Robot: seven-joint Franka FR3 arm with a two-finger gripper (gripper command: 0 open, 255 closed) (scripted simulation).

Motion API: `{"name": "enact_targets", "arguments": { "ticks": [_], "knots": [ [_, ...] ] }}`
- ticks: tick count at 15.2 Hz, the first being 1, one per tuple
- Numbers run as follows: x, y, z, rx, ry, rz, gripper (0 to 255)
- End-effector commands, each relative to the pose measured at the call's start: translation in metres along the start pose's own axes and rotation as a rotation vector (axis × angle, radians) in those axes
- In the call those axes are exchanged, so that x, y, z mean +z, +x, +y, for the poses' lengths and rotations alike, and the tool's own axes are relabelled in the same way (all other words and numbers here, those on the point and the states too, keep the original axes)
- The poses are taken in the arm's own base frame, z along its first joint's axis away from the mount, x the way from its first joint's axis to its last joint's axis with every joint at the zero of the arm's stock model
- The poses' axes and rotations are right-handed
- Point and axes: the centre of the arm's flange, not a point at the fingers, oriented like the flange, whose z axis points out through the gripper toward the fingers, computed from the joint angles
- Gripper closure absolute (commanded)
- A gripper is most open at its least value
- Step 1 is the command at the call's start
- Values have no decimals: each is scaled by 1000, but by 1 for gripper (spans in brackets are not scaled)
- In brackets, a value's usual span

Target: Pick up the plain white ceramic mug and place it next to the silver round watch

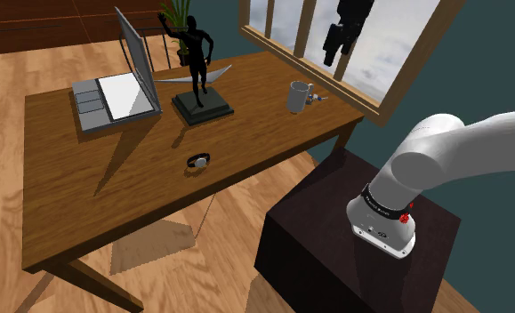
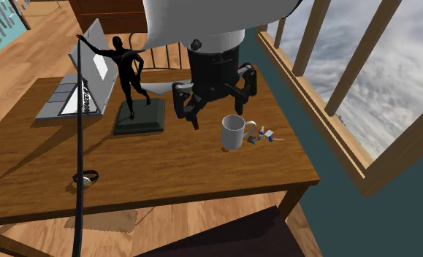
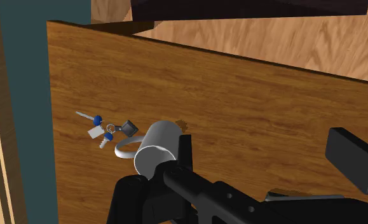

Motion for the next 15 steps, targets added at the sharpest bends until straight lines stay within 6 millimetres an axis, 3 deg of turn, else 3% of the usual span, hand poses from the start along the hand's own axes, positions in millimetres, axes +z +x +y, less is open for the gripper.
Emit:
{"name": "enact_targets", "arguments": {
  "ticks": [1,15],
  "knots": [
    [0,0,0,0,0,0,0],
    [140,133,60,-19,42,-145,0]
  ]
}}
